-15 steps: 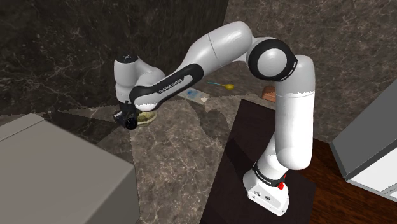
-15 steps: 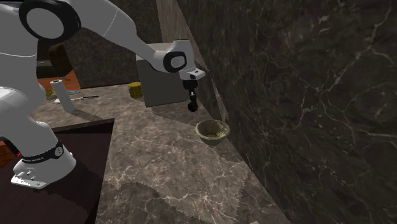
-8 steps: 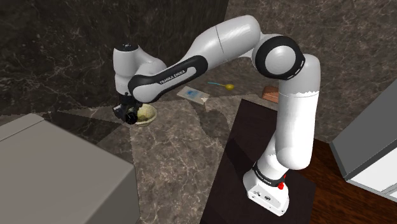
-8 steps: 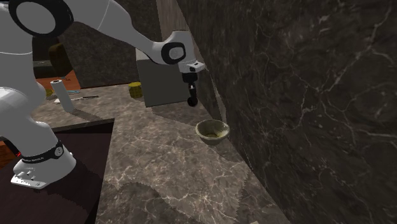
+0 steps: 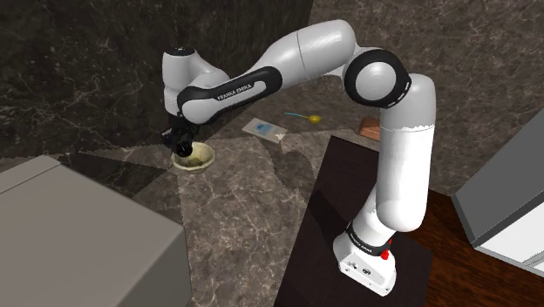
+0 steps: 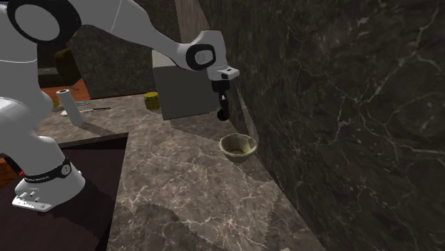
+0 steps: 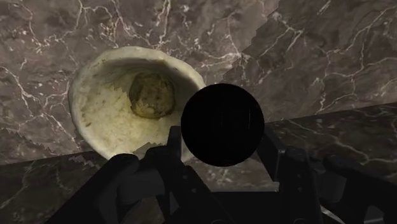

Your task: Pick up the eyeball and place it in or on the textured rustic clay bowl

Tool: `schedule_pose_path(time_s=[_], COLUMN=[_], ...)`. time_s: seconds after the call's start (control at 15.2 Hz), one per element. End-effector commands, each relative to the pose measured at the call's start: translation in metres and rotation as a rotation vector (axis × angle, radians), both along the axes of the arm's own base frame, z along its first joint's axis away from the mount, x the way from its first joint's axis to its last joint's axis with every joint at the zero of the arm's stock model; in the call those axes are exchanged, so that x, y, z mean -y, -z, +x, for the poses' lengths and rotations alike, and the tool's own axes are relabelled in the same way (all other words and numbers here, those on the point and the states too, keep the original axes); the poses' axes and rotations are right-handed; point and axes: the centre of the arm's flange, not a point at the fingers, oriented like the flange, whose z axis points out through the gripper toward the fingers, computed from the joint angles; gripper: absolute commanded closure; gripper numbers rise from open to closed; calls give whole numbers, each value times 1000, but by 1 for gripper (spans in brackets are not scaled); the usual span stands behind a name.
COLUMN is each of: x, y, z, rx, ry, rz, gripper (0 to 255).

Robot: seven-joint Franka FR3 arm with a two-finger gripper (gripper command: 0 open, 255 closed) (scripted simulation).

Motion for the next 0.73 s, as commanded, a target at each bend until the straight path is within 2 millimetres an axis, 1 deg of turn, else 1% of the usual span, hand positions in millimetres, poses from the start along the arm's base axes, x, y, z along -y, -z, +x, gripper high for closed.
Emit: schedule_pose_path(time_s=[0.0, 0.33, 0.4, 0.66], x=[23, 76, 91, 91], y=[-1, -2, -2, 19], z=[13, 53, 64, 64], rx=[0, 0, 0, 0], ry=[-1, -1, -1, -1], rz=[0, 0, 0, 0], gripper=[255, 255, 255, 255])
